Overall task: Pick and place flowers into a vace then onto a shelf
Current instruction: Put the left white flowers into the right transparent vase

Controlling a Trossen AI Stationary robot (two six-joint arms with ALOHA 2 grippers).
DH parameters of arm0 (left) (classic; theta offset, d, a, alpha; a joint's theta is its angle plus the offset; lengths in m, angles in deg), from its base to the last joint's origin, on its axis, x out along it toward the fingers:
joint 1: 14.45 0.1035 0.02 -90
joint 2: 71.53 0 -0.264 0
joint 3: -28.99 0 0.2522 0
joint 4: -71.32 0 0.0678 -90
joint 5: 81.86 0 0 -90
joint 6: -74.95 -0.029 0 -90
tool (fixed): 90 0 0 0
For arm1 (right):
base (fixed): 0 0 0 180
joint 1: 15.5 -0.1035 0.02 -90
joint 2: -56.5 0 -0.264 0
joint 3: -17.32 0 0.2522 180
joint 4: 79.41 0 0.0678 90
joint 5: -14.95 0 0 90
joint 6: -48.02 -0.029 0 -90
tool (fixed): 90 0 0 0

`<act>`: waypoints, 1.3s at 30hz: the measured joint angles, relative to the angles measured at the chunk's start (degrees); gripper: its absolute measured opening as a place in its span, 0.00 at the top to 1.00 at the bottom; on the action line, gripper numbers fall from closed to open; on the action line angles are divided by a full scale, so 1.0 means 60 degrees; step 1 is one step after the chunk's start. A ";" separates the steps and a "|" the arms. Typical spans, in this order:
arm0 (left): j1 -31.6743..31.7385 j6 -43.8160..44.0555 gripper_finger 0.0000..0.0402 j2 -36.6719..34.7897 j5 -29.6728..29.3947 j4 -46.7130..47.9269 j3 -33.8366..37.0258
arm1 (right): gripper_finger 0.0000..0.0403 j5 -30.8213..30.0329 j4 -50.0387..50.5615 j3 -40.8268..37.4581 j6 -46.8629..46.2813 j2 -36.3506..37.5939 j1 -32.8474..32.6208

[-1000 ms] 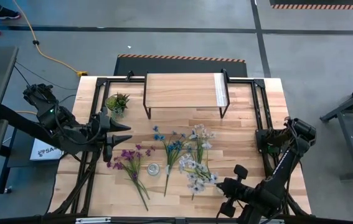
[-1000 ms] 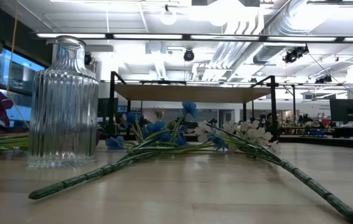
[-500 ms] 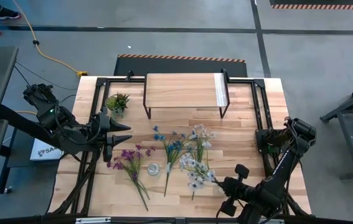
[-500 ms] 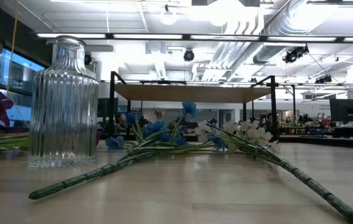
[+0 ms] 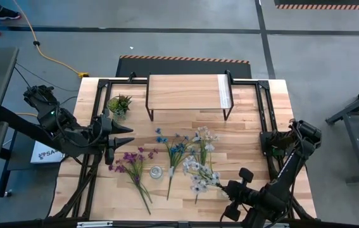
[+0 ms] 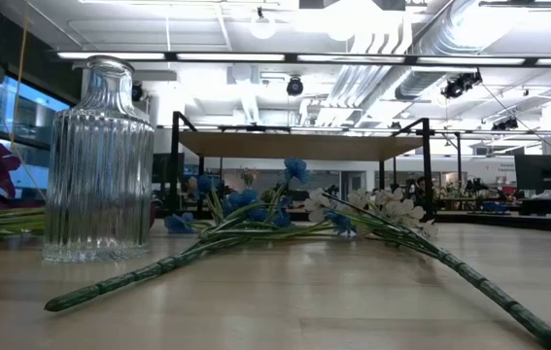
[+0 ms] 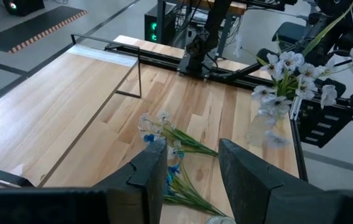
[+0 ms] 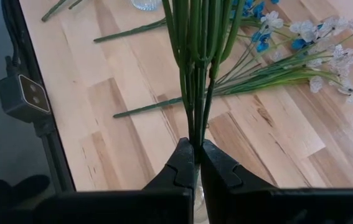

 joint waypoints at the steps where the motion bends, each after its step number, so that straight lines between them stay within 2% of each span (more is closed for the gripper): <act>1: 0.0004 0.0000 0.55 0.0000 0.0000 0.0000 0.0000 | 1.00 0.0000 -0.0010 0.0000 0.0000 0.0000 0.0000; 14: 0.0001 0.0000 0.55 0.0000 0.0076 -0.0327 0.0000 | 1.00 -0.0120 -0.0020 0.0000 0.0015 0.0000 0.0000; 19: 0.0003 0.0000 0.55 0.0015 0.0529 -0.0511 0.0003 | 1.00 -0.0129 -0.0048 -0.0035 0.0009 0.0002 0.0000; 30: 0.0004 -0.0061 0.55 0.0379 0.0736 -0.0669 0.0008 | 1.00 -0.0316 -0.1597 -0.0914 0.0118 0.0007 0.0117; 39: 0.0007 -0.0073 0.55 0.0404 0.0710 -0.0688 0.0007 | 1.00 -0.0204 -0.1091 -0.0758 0.0091 0.0004 0.0106</act>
